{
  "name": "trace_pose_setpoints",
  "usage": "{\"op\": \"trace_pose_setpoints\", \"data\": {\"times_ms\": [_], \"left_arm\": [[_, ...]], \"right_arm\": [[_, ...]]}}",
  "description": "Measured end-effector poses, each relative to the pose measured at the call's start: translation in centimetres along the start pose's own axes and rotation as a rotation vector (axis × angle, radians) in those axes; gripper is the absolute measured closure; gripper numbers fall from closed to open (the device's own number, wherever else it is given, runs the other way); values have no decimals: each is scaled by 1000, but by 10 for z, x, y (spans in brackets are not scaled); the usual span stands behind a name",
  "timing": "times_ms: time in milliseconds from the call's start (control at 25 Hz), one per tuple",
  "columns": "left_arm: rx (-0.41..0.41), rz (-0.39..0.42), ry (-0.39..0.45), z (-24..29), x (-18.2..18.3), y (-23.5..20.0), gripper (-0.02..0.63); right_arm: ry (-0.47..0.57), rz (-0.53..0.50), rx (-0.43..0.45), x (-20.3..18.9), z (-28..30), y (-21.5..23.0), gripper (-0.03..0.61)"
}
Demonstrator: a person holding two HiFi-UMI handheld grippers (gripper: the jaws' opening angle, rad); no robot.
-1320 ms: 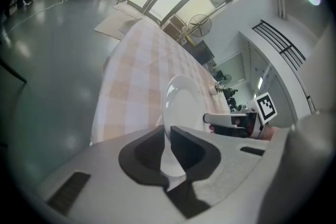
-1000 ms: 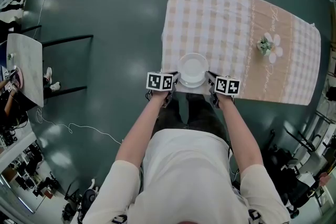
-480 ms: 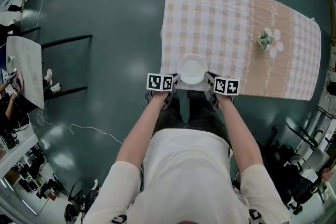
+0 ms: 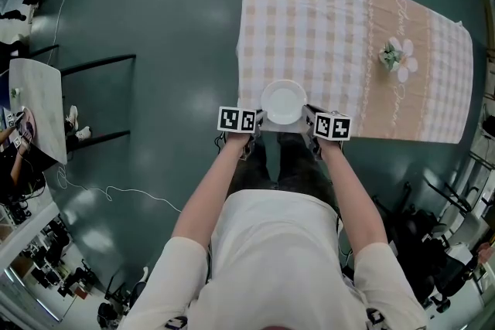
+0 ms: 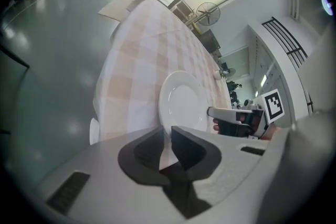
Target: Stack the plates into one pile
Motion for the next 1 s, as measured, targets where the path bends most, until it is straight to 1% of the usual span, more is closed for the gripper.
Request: {"op": "trace_pose_setpoints", "data": {"times_ms": [120,240,520,680,760,800,1000], "left_arm": [[-10,-10,1,-1,1,0,568],[-9,-6,-3,-1,1,0,569],[30,75,6,-3,3,6,561],[36,77,24,-8,2,9,543],[29,84,24,-11,2,12,503],[25,87,23,-12,2,15,495],[9,108,30,-23,3,24,495]], "right_arm": [[16,5,-28,1,-3,1,525],[36,8,-34,2,-6,1,525],[48,22,-15,1,-6,5,525],[61,37,-8,3,-11,3,525],[66,33,-8,4,-15,1,525],[69,31,-9,5,-17,1,525],[93,5,-15,13,-31,-6,525]]}}
Point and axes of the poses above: the fingertips, and each gripper's own axes: z forward along the fingers, y to its right, x out of its top, the point moved 8 cm from there along -z, backward along the fingers, and after that the axes turned 1 degree about -z, right-handed, at the moved point
